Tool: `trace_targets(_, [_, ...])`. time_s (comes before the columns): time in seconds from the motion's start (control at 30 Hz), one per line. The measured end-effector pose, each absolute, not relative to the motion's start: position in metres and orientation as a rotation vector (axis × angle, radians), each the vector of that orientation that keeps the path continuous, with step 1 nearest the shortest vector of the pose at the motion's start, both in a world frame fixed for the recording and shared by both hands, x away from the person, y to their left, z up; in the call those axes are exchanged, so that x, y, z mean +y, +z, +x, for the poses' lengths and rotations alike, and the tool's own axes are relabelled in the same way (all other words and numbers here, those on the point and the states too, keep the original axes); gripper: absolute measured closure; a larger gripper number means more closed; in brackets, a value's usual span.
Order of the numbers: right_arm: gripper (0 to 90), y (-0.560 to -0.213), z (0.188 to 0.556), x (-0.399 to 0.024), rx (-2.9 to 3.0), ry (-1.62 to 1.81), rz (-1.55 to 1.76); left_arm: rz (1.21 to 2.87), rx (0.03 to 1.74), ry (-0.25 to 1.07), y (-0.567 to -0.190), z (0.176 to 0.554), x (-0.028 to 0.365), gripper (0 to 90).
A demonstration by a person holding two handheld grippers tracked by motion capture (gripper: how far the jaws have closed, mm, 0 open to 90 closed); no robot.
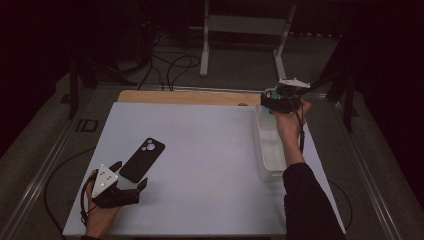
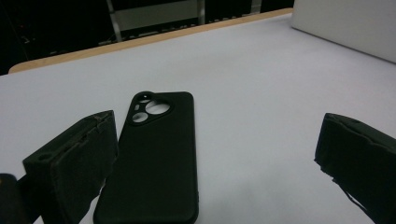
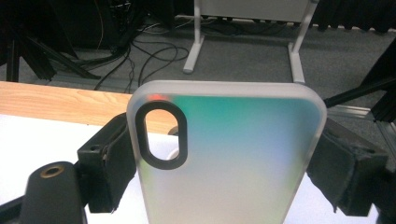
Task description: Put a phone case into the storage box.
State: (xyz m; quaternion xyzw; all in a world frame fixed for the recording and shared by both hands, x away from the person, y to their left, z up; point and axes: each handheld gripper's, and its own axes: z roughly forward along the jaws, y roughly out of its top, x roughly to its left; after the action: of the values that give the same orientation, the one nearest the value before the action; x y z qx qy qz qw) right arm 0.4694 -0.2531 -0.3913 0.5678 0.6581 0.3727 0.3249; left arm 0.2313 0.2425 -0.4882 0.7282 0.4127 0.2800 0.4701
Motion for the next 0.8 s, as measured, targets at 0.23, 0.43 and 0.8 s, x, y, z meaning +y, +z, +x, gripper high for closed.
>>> trace_targets(0.23, [16.6, -0.397, 0.472, -0.254, 1.732, 0.963, 1.498, 1.784, 1.011, 0.687, -0.488, 0.231, 0.242, 0.1])
trace_targets(0.43, [16.6, -0.404, 0.478, -0.255, 1.740, 0.943, 1.519, 1.785, 1.009, 0.686, -0.488, 0.231, 0.242, 0.1])
trace_targets(0.8, [16.5, -0.422, 0.492, -0.251, 1.763, 0.875, 1.576, 1.777, 1.012, 0.683, -0.488, 0.231, 0.243, 0.1])
